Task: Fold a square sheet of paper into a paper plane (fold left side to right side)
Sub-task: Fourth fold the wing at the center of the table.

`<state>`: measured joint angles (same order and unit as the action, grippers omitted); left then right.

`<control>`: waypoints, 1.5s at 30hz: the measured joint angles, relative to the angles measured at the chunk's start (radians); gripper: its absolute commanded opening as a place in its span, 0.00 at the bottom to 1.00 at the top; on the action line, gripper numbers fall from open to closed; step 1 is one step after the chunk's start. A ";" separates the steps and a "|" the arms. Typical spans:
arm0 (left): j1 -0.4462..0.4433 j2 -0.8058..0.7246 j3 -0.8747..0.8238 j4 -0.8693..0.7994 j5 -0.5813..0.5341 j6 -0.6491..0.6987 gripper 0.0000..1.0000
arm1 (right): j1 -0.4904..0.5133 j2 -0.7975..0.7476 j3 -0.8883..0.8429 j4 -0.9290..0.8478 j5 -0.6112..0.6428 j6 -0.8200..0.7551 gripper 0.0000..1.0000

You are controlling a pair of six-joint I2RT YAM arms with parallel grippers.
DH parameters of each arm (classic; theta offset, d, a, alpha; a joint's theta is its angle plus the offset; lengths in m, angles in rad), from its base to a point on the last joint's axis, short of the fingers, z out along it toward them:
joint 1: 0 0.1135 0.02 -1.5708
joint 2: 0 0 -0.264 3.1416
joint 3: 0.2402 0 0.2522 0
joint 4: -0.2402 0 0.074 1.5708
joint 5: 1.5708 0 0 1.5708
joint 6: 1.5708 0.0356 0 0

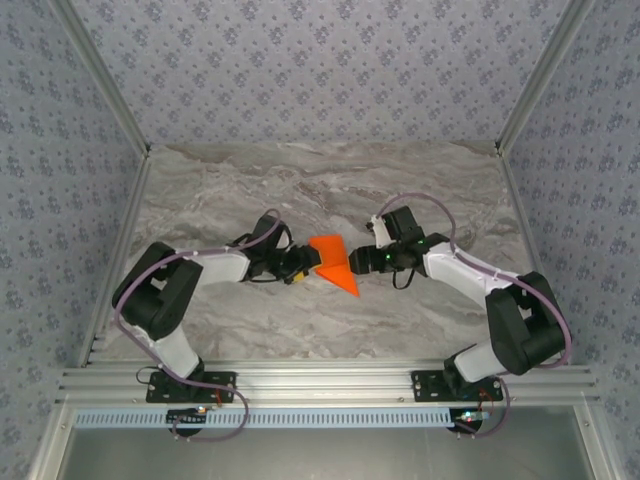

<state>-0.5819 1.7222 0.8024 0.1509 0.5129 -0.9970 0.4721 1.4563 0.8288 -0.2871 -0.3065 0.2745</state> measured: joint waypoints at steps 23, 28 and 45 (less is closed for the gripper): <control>-0.010 0.078 0.087 0.057 0.037 -0.071 0.50 | 0.233 -0.037 -0.100 0.112 0.044 -0.056 0.65; -0.010 0.080 0.097 0.060 0.042 -0.087 0.50 | 0.238 0.021 -0.067 0.113 0.085 -0.082 0.65; -0.010 0.081 0.136 0.056 0.067 -0.115 0.50 | 0.274 0.122 0.008 0.096 0.222 -0.138 0.59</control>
<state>-0.5915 1.8030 0.9386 0.2073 0.5800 -1.1118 0.7456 1.5780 0.8364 -0.1909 -0.0845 0.1368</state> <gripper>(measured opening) 0.502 0.599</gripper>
